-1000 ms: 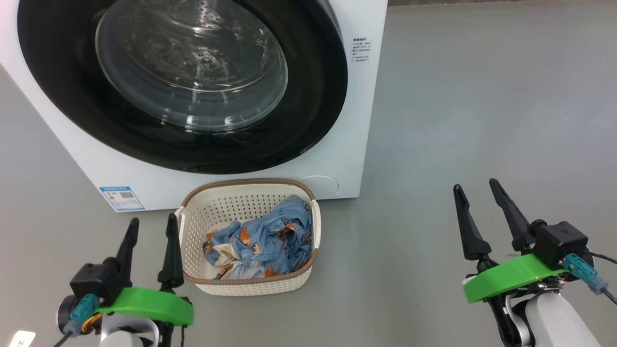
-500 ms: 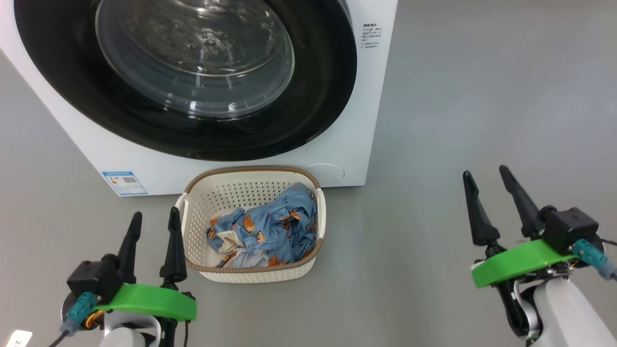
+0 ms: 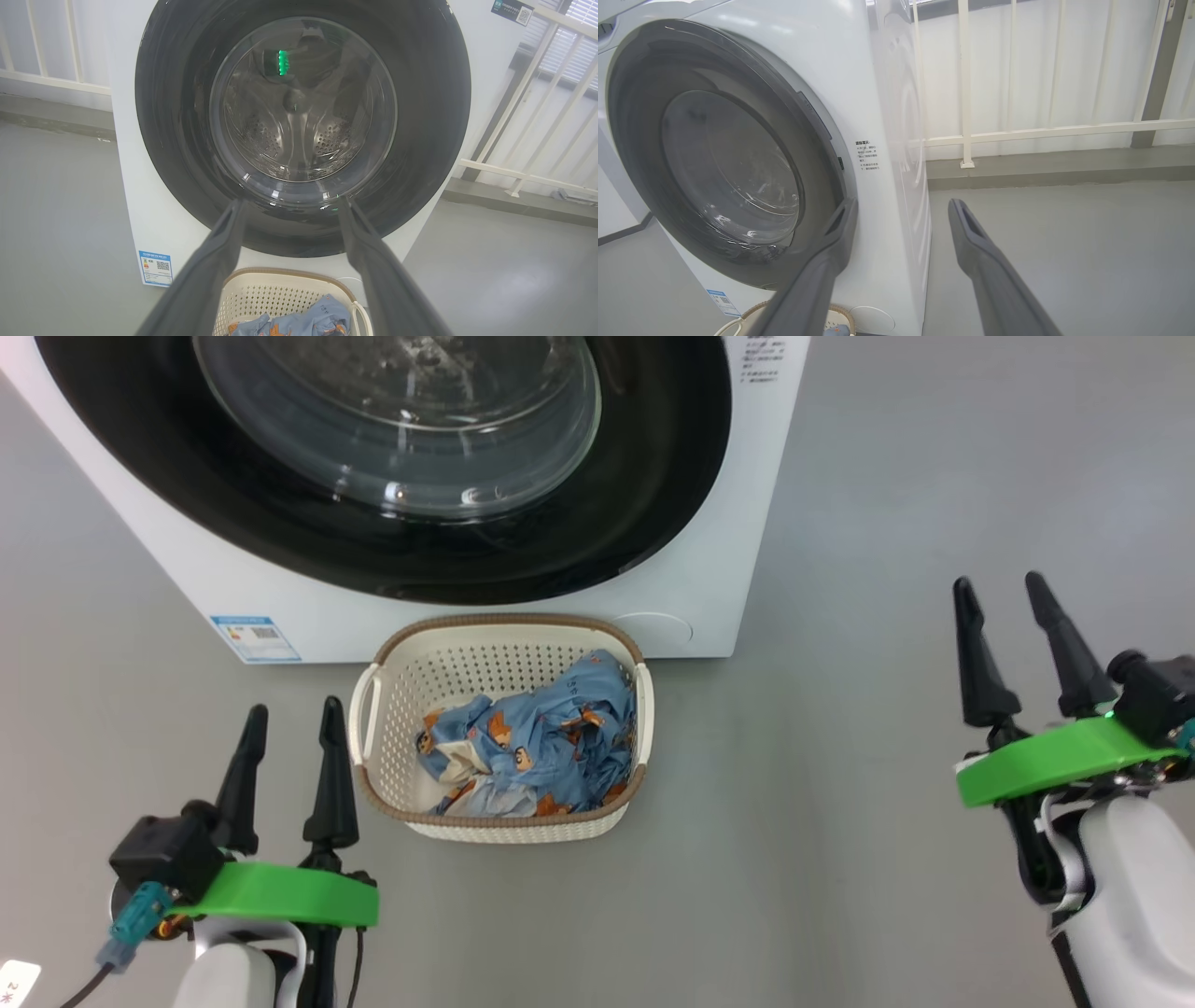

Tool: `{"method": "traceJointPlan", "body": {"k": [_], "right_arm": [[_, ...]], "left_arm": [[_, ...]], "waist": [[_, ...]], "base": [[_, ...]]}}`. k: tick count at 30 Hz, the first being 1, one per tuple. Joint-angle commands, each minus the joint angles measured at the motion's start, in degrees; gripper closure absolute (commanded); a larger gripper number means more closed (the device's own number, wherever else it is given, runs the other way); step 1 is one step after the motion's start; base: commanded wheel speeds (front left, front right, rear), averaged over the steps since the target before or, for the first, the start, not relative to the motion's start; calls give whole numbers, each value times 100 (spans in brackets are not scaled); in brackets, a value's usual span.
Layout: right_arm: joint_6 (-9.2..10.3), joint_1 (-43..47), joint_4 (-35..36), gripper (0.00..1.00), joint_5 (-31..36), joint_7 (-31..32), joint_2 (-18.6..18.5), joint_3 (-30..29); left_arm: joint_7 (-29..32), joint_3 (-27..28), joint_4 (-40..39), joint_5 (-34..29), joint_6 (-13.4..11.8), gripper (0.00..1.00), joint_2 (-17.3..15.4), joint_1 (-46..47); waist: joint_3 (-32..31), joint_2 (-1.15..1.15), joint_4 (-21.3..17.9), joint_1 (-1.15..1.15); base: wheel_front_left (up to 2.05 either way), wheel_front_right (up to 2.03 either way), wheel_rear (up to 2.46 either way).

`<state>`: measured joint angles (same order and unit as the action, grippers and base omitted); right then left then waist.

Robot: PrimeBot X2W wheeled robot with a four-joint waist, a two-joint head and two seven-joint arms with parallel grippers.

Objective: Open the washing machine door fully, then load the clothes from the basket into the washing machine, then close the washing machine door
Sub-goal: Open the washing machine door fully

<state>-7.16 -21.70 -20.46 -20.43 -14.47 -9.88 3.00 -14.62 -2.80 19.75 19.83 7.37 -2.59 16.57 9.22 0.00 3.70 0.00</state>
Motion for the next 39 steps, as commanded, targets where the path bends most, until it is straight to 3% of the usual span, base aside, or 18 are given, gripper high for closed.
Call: {"method": "traceJointPlan", "body": {"k": [1,2,3,4,5,6,15,16,17,20,24,31,39], "right_arm": [[-33,-197,80,0,-93,-52,-102,57],[-33,-260,23,5,-190,-52,-125,54],[-33,-327,-25,51,-295,-52,-154,56],[-33,-400,-70,61,-372,-52,-204,62],[-33,-476,-126,94,-458,-52,-253,85],[-33,-561,-172,100,-579,-52,-287,91],[-33,-1355,-465,100,-1966,-52,-702,469],[-33,-1531,-453,100,-2532,-11,-785,618],[-33,-1531,-453,100,-2532,-11,-785,618],[-33,-1824,-304,100,-3761,365,-866,754],[-33,-2174,-280,100,-4773,818,-1151,872],[-33,-2845,-328,100,-5824,1490,-1454,1054],[-33,-3465,-418,100,-6861,2174,-1387,984]], "left_arm": [[-38,157,-226,93,12,0,-120,205],[-38,143,-278,103,12,0,-121,215],[-38,127,-323,111,12,0,-124,224],[-38,114,-363,120,12,0,-126,235],[-38,104,-400,130,12,0,-129,247],[-38,108,-435,139,12,0,-132,257],[-38,112,-543,234,12,0,-146,371],[-38,115,-574,232,12,0,-152,398],[-38,115,-574,232,12,0,-152,398],[-38,122,-634,238,12,0,-159,438],[-38,90,-661,235,12,0,-173,488],[-38,61,-808,235,12,0,-197,630],[-38,51,-1018,185,12,0,-223,741]], "waist": [[118,0,92,0],[162,0,115,0],[206,0,140,0],[251,0,166,0],[294,0,191,0],[339,0,214,0],[701,0,371,0],[778,0,397,0],[778,0,397,0],[900,0,427,0],[1055,0,469,0],[1362,0,573,0],[1703,0,639,0]], "base": [[0,0,0],[0,0,0],[0,0,0],[0,0,0],[0,0,0],[0,0,0],[0,0,0],[0,0,0],[0,0,0],[0,0,0],[0,0,0],[0,0,0],[0,0,0]]}}
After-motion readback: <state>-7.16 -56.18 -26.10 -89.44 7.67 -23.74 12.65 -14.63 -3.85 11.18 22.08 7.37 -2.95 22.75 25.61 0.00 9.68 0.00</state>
